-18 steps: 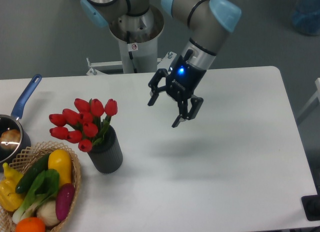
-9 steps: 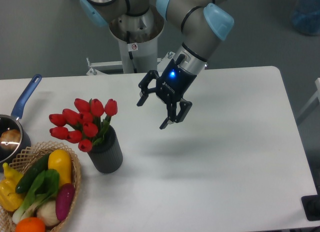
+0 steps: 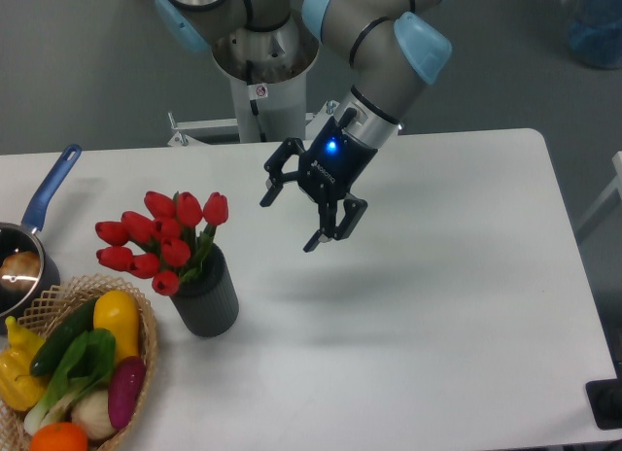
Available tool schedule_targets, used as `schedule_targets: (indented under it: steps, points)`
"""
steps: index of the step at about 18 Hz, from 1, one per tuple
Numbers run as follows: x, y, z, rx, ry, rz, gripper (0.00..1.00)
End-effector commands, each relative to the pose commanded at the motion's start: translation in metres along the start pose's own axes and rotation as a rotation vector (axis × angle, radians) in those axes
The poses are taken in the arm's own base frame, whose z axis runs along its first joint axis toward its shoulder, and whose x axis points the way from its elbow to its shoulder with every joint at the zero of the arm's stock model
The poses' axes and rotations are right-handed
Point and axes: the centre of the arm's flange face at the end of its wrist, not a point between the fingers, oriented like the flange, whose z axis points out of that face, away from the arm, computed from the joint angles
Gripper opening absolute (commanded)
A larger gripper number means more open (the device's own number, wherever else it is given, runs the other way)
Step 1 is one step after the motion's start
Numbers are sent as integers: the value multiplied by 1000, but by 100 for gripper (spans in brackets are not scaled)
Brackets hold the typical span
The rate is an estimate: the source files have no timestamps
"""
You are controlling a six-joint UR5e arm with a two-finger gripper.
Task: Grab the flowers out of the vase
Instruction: 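Move the open gripper toward the red tulips in the grey vase, then lower the open gripper around the tulip stems above the vase rim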
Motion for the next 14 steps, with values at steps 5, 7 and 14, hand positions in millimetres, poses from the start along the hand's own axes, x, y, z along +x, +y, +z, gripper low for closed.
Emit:
schedule_targets:
  steps: [5, 7, 14]
  points:
    - [5, -7, 9, 26, 20, 15, 100]
    - [17, -14, 25, 22, 54, 31, 100]
    - [30, -19, 41, 20, 90, 44, 100]
